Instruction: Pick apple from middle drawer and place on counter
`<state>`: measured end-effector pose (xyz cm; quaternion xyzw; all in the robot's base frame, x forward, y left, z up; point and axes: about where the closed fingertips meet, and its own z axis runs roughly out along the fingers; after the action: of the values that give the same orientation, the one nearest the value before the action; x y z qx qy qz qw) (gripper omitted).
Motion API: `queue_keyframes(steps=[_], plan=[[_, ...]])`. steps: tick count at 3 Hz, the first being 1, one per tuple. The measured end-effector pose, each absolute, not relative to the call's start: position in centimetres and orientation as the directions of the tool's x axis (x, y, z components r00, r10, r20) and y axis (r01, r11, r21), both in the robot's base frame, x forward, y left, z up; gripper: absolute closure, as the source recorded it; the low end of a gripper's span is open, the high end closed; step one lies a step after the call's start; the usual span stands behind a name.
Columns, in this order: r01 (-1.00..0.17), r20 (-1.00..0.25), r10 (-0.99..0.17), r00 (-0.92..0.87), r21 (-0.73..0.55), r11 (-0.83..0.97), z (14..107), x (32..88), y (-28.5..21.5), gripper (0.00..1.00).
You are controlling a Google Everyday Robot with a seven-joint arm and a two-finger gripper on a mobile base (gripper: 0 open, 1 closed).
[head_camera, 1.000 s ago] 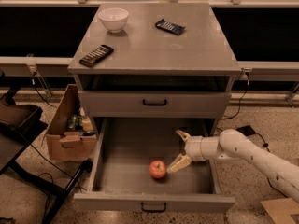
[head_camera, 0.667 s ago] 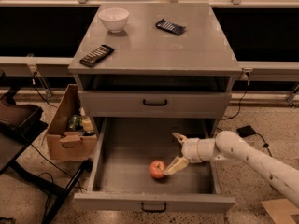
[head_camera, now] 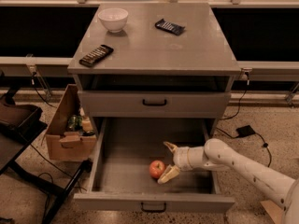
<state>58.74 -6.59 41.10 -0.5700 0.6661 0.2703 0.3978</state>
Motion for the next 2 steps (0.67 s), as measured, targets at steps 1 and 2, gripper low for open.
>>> queue_keyframes(steps=[1,2], plan=[[-0.98,-0.847,-0.531,-0.035,-0.075,0.183,38.8,58.4,-5.3,0.0],[-0.986,-0.847,-0.53,-0.037,-0.057,0.159,36.5,57.8,-3.9,0.18]])
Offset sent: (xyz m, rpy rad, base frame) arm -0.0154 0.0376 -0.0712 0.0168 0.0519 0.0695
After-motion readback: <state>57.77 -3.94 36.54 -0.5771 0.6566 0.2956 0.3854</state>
